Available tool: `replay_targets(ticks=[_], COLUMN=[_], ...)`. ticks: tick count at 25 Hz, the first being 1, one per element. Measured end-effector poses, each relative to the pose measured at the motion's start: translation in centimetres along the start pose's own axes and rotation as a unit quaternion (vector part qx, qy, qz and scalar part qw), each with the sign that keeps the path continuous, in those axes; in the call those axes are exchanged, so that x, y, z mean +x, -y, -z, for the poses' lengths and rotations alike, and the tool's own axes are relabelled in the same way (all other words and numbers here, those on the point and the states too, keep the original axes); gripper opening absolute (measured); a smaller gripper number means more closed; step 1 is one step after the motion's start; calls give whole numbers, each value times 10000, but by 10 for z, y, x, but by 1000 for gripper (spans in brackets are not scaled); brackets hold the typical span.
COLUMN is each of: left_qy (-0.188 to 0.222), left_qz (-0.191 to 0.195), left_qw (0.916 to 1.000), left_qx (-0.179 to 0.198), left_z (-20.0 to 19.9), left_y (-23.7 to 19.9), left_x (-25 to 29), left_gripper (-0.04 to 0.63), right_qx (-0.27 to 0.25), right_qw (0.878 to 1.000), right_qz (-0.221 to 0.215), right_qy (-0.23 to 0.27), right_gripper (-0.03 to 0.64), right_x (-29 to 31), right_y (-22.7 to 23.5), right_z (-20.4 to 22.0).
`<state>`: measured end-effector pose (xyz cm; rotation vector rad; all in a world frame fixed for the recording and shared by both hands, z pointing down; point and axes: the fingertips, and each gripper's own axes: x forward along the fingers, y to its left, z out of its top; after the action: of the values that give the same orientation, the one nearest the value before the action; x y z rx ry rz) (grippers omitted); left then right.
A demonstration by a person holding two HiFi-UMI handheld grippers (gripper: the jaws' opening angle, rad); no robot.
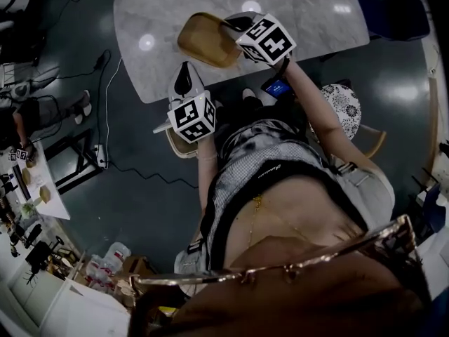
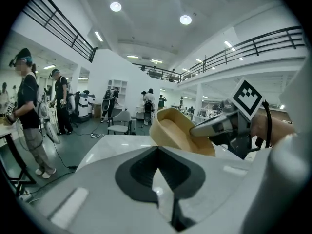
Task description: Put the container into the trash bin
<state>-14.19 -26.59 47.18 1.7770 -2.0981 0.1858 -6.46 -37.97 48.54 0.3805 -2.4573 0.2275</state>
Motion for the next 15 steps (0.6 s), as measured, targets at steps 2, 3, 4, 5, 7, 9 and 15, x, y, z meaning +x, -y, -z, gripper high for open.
replay_targets(ticks=[2, 3, 4, 5, 7, 9, 15], left_qy=[79, 102, 116, 129, 164, 197, 211], left_qz=[-58, -88, -122, -161, -259, -397, -751], left_qw=[9999, 9999, 9999, 9998, 9995, 9990, 9967], left_qx=[-22, -25, -30, -39, -58, -65, -211], left_z=[-3, -4, -5, -6, -7, -7, 0], left_y=[3, 5, 6, 7, 9, 10, -3], left_x=[-2, -2, -2, -3, -5, -8, -16], left_gripper=[0, 0, 0, 0, 0, 0, 0], right_qx=[-147, -206, -251, -286, -358, -420, -415], right_qw=[9999, 9997, 9995, 9993, 9986, 9978, 9961], right_qz=[-63, -112, -179, -255, -399, -516, -780], right_qy=[1, -5, -9, -9, -11, -15, -39], right_gripper=[37, 37, 37, 37, 37, 37, 37], right_x=[-5, -6, -7, -8, -8, -8, 2], right_y=[-3, -4, -6, -9, -13, -16, -23], right_z=[-5, -6, -7, -7, -8, -8, -4])
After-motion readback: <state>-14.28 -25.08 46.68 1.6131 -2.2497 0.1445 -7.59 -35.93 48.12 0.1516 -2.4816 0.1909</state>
